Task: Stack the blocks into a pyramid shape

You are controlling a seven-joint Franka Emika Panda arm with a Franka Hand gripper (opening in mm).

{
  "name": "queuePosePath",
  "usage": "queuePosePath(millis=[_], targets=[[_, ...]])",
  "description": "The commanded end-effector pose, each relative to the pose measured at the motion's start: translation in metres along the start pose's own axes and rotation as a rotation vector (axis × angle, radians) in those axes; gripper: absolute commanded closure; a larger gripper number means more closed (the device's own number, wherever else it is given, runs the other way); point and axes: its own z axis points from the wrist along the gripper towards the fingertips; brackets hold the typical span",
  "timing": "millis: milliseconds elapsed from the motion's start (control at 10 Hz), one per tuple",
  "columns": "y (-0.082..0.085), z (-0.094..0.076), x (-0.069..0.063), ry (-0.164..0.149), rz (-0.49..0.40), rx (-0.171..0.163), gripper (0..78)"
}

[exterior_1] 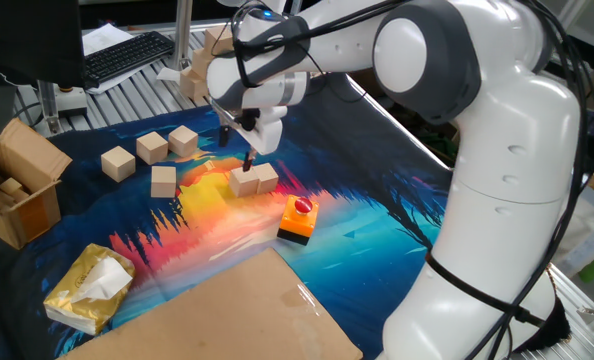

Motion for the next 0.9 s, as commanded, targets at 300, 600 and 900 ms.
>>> queuePosePath(millis=[300, 600, 900], targets=[[0.0078, 0.0227, -0.0021, -0.049, -0.040, -0.056, 0.1], [0.0091, 0.0252, -0.0039, -0.050, -0.043, -0.069, 0.1], [0.0091, 0.0252, -0.0039, -0.050, -0.039, -0.073, 76.4]])
